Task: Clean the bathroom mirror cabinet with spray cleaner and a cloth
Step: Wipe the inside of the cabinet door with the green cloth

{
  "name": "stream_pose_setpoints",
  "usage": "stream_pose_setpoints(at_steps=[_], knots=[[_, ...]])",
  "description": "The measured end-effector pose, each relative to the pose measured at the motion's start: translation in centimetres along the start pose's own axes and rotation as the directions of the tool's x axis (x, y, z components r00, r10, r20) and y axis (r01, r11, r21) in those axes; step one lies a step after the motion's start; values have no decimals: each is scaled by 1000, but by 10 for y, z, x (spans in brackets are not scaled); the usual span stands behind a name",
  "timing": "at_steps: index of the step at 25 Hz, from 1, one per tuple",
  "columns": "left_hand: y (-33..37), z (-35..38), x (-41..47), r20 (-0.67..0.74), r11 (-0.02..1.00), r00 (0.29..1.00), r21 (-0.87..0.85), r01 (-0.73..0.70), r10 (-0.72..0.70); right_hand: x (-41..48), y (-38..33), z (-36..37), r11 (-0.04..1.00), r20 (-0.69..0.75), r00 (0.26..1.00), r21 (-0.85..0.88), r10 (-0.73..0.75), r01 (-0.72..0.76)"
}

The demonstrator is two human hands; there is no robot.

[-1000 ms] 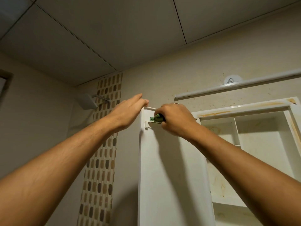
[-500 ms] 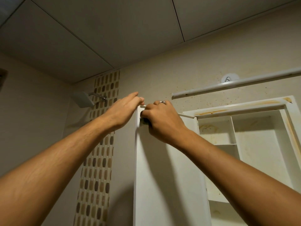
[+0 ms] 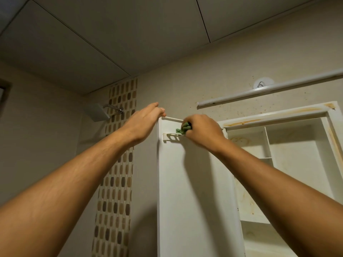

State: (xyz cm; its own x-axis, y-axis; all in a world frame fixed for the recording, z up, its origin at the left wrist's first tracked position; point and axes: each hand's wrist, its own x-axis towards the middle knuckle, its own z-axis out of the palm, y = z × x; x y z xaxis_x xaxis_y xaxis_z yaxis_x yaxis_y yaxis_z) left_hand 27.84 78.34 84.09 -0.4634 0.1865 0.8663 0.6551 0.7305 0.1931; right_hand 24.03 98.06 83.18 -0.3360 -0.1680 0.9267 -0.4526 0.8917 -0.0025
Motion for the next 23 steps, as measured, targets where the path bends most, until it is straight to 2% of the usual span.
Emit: stream_pose_setpoints(at_steps=[1,3,5,7,9,10,12,13,14,17,20,23], knots=[[0,0,0,-7,1000,1000,7,0,0,1,-17,-2,1000,-21,1000,-18,-23,22],[-3,1,0,-21,1000,1000,17,-1,1,-5,-33,1,985,-19,991,105,-134,135],[-3,3,0,-23,999,1000,35,1,0,-11,-9,1,964,-3,980,178,-201,199],[1,3,1,-6,998,1000,64,22,-22,-14,34,1,986,39,986,-10,-163,164],[3,1,0,-8,998,999,60,34,-34,-16,61,3,985,41,998,-166,-39,46],[4,0,0,-17,998,999,34,45,-45,-13,61,4,991,-6,1000,-132,19,-20],[6,1,-1,-36,999,998,-4,54,-54,-2,36,5,989,-186,978,130,98,-75],[5,3,-1,-55,998,997,-13,55,-55,0,16,7,970,-254,964,243,83,-19],[3,4,0,-81,998,994,-24,66,-68,-1,-5,11,957,-279,960,285,23,60],[-2,4,-1,-112,995,989,-39,88,-92,-19,-30,27,940,-274,943,225,-190,255],[-2,9,-3,-144,996,989,72,56,-45,-22,18,35,896,-271,900,199,-340,398],[4,17,-6,-177,987,984,155,50,-22,-20,82,45,909,-234,921,207,-313,362]])
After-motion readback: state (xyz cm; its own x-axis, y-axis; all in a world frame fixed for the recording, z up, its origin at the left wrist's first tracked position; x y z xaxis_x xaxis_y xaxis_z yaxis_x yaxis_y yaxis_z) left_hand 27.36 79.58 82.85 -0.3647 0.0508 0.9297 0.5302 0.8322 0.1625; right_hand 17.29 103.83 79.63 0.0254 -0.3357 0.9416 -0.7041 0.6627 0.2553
